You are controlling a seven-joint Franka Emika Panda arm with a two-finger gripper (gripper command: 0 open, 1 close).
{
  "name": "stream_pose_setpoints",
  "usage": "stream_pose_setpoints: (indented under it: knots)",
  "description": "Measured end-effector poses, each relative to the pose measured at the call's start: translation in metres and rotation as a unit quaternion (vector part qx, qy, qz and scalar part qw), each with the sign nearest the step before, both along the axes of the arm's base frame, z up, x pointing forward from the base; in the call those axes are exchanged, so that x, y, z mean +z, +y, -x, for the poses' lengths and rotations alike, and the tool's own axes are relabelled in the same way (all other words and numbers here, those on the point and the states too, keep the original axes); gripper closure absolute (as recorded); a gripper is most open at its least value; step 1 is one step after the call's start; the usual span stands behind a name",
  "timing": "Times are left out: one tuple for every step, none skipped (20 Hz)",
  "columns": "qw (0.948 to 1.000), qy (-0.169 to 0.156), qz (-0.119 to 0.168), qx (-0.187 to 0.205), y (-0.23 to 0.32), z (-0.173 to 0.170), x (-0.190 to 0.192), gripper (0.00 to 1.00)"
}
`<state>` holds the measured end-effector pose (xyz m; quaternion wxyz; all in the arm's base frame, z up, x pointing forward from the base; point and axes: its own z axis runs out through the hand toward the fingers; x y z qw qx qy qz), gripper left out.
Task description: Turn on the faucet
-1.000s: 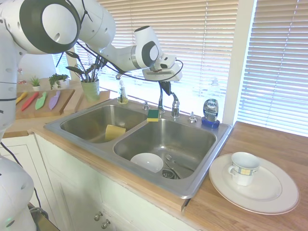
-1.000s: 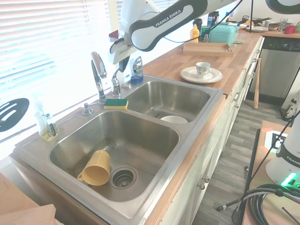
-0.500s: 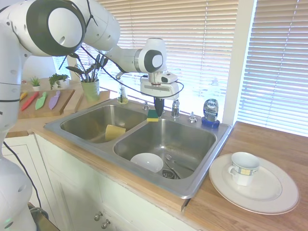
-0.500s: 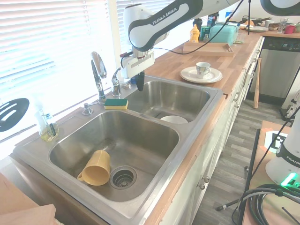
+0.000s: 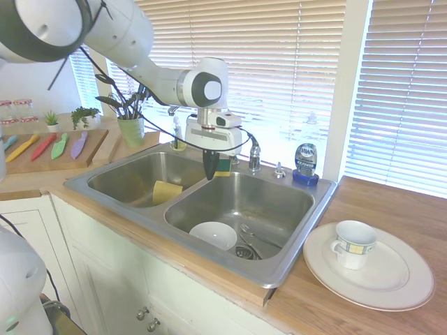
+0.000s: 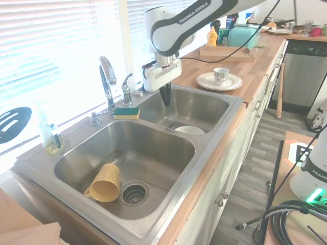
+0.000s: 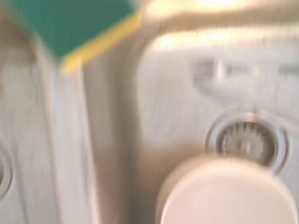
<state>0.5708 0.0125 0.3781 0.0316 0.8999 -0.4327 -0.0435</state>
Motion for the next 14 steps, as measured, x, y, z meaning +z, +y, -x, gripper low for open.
stream_pose_setpoints:
  knots:
    - [1.0,0.0,-0.002,-0.001,0.004,0.014,0.003,1.0]
    - [1.0,0.0,-0.003,-0.002,0.008,0.028,0.006,1.0]
    - [1.0,0.0,-0.003,-0.002,0.011,0.043,0.008,1.0]
    - [1.0,0.0,-0.004,-0.002,0.014,0.058,0.009,1.0]
    - [1.0,-0.001,-0.004,-0.002,0.016,0.073,0.009,1.0]
    - [1.0,0.0,-0.003,-0.002,0.017,0.089,0.009,1.0]
    - [1.0,0.001,-0.002,-0.003,0.018,0.105,0.009,1.0]
    - [1.0,0.001,-0.002,-0.004,0.018,0.12,0.008,1.0]
    - [1.0,0.0,-0.001,-0.004,0.018,0.135,0.009,1.0]
    - [1.0,-0.002,0.0,-0.004,0.019,0.149,0.009,1.0]
    - [1.0,-0.004,-0.001,-0.005,0.019,0.162,0.009,1.0]
    - [1.0,-0.006,-0.002,-0.005,0.02,0.173,0.01,1.0]
    - [1.0,-0.008,-0.003,-0.005,0.02,0.182,0.01,1.0]
    - [0.9999,-0.01,-0.002,-0.006,0.02,0.189,0.01,0.0]
